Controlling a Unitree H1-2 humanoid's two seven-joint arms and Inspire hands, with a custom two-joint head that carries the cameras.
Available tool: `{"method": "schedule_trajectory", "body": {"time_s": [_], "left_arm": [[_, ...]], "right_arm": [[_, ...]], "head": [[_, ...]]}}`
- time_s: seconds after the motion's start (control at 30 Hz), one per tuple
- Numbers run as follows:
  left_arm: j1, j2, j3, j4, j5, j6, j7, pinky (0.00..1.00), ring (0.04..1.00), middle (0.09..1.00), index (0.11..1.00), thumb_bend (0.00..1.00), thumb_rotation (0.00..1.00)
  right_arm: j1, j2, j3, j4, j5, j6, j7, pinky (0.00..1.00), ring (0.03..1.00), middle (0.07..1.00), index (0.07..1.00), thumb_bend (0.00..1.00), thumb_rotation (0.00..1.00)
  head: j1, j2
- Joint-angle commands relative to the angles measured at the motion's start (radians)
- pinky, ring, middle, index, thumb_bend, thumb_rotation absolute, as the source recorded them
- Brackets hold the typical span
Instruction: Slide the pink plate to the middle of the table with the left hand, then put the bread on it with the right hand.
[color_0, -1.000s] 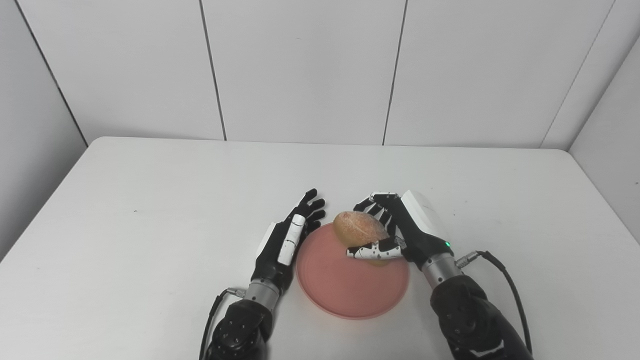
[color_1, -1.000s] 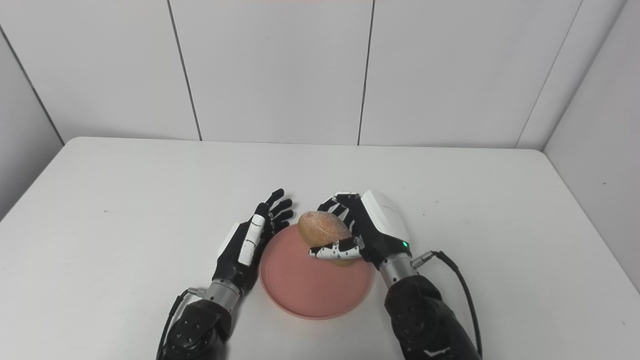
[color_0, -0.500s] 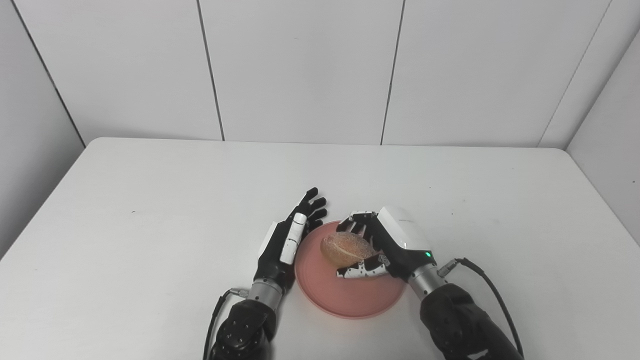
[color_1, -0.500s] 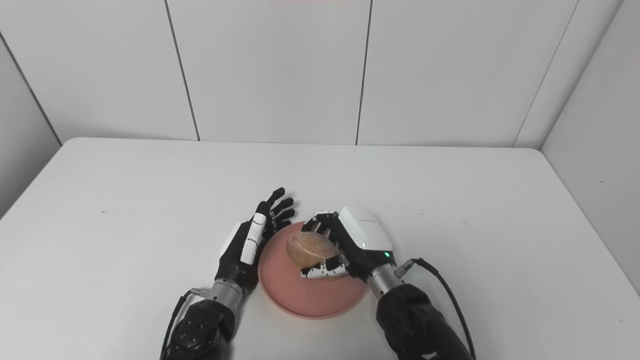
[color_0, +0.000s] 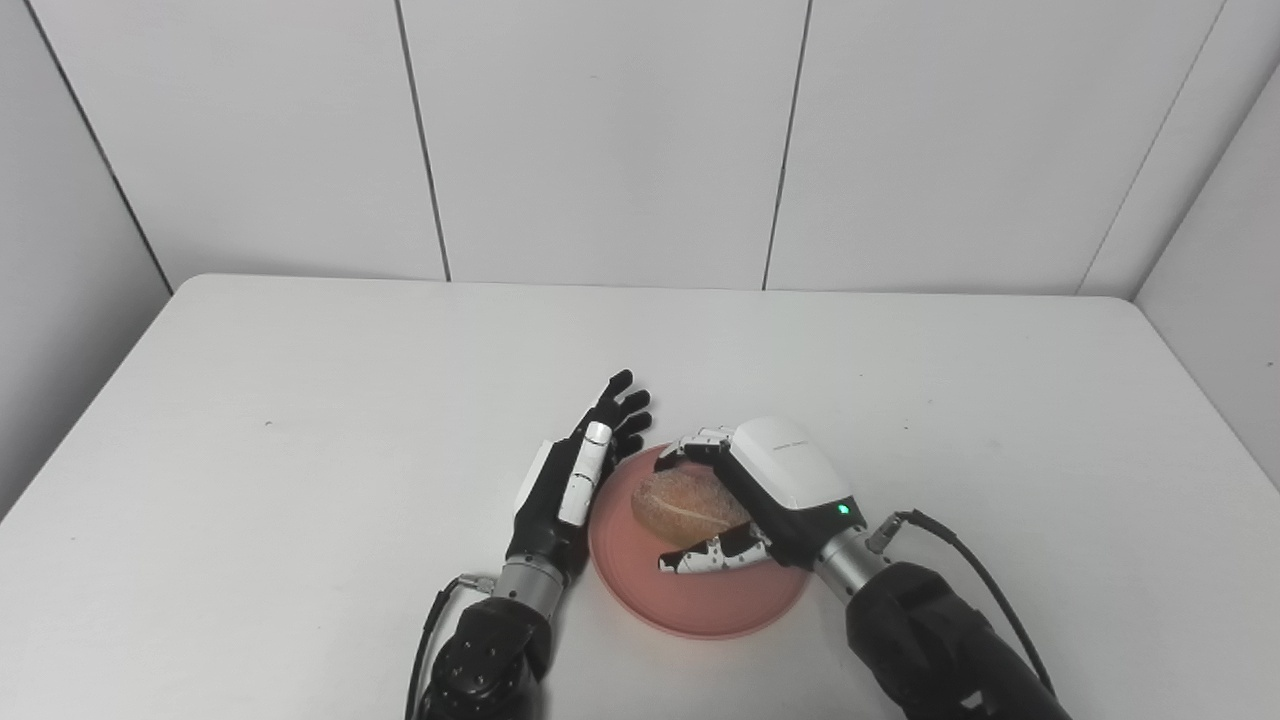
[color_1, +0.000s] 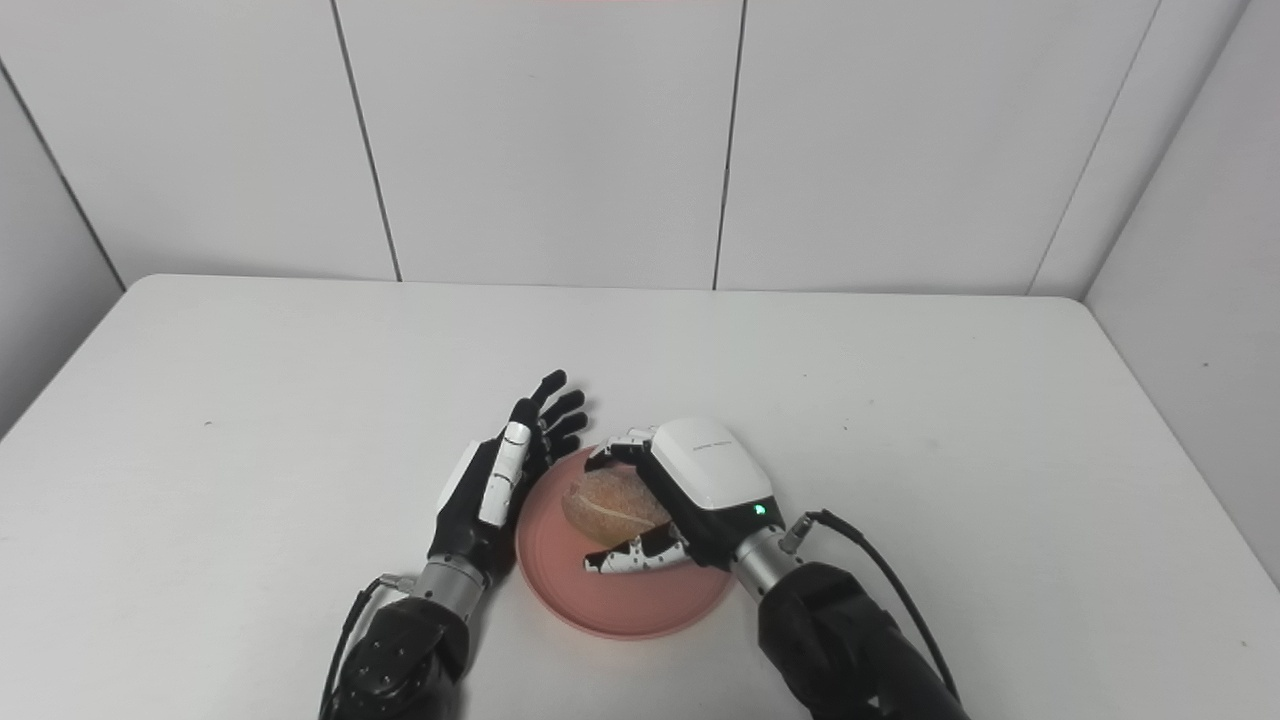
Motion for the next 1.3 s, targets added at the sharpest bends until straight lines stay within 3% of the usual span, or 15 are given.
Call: {"method": "schedule_trajectory", "body": {"time_s": [0.0,0.1,0.27,0.47,0.73,0.83,0.97,1.1,1.27], "left_arm": [[-0.025,-0.011,-0.002,-0.035,0.003,-0.029,-0.001,0.90,0.905,0.917,0.928,0.65,1.00],[-0.027,-0.009,-0.004,-0.033,0.002,-0.037,-0.006,0.91,0.924,0.926,0.923,0.64,1.00],[-0.025,-0.008,-0.003,-0.043,-0.003,-0.017,-0.007,0.93,0.927,0.933,0.927,0.66,1.00],[-0.025,-0.008,0.001,-0.048,0.001,-0.022,-0.001,0.92,0.906,0.919,0.923,0.66,1.00],[-0.022,0.017,-0.007,-0.047,0.028,-0.032,-0.006,0.94,0.904,0.922,0.931,0.65,1.00],[-0.020,0.025,-0.005,-0.048,0.032,-0.033,-0.008,0.95,0.909,0.922,0.927,0.65,1.00],[-0.017,0.036,0.000,-0.054,0.020,-0.022,-0.013,0.99,0.937,0.939,0.935,0.66,1.00],[-0.009,0.040,0.010,-0.070,0.021,-0.010,-0.004,1.00,0.983,0.977,0.972,0.68,1.00],[0.001,0.044,0.016,-0.073,0.047,-0.022,0.011,1.00,1.000,1.000,1.000,0.66,1.00]], "right_arm": [[-0.008,-0.009,-0.016,-0.047,0.017,-0.004,0.022,0.88,0.871,0.865,0.848,0.81,0.99],[0.006,-0.008,-0.037,-0.065,0.036,-0.011,0.027,0.95,0.938,0.936,0.906,0.85,1.00],[0.034,0.003,-0.075,-0.091,0.095,-0.023,0.020,0.96,0.982,0.985,0.950,0.87,1.00],[0.072,0.017,-0.127,-0.147,0.144,-0.016,0.009,0.97,0.993,1.000,0.958,0.79,0.98],[0.147,0.095,-0.254,-0.203,0.313,-0.035,-0.061,0.91,0.995,1.000,1.000,0.67,0.95],[0.166,0.134,-0.304,-0.199,0.391,-0.028,-0.083,0.94,1.000,1.000,1.000,0.59,0.97],[0.173,0.162,-0.344,-0.176,0.466,-0.019,-0.084,0.98,1.000,1.000,1.000,0.56,1.00],[0.177,0.179,-0.364,-0.157,0.505,0.010,-0.084,0.99,1.000,1.000,1.000,0.56,1.00],[0.175,0.202,-0.390,-0.107,0.574,-0.010,-0.090,1.00,1.000,1.000,1.000,0.59,1.00]], "head": [[-0.001,-0.002],[-0.002,-0.003],[-0.012,-0.005],[-0.015,-0.009],[-0.025,-0.011],[-0.024,-0.013],[-0.024,-0.014],[-0.028,-0.013],[-0.027,-0.016]]}}
